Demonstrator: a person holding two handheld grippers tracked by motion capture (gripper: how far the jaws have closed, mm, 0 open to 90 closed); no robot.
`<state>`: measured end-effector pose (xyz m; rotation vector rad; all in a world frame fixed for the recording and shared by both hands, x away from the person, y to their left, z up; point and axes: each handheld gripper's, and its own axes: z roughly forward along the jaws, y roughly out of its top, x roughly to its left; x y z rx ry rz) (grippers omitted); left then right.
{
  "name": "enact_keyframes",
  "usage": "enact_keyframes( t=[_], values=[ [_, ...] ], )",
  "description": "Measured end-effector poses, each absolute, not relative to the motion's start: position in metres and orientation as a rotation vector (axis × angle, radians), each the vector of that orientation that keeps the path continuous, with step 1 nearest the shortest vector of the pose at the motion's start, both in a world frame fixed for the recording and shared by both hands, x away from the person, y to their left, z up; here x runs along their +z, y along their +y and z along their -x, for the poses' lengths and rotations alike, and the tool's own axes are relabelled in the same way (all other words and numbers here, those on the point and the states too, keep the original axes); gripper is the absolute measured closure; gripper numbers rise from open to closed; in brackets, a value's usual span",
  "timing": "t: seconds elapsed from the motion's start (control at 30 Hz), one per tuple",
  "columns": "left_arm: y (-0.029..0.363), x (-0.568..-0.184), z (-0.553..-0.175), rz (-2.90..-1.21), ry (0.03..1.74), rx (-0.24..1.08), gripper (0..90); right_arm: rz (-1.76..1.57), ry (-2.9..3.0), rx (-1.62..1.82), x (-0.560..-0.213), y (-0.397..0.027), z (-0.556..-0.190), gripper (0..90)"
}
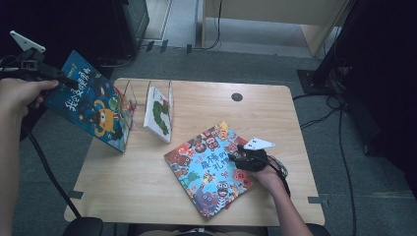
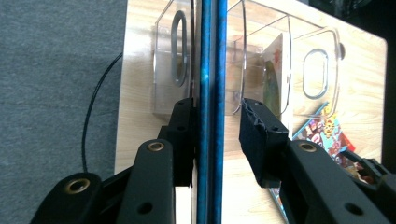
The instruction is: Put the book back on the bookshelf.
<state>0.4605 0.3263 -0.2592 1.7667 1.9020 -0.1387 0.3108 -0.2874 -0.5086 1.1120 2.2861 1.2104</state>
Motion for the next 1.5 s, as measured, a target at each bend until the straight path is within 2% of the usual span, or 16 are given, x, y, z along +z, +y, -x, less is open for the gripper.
enact_keyframes(
  t=[0.47, 0.9, 1.23, 1.5],
  values=[
    [0.347, -0.232, -0.437, -1.732, 1.873, -0.092, 58.6, -1.139, 2.283, 1.23, -0.508, -0.289, -0.313, 45.6],
    [0.352, -0.214, -0.4, -1.711, 1.819, -0.037, 54.5, -1.166, 2.293, 1.223, -0.502, -0.288, -0.321, 45.5],
    [0.346, -0.2, -0.369, -1.709, 1.749, -0.024, 53.0, -1.183, 2.3, 1.221, -0.5, -0.289, -0.326, 43.4],
    [0.316, -0.209, -0.36, -1.789, 1.687, -0.019, 51.8, -1.174, 2.338, 1.202, -0.5, -0.286, -0.329, 43.4]
  ],
)
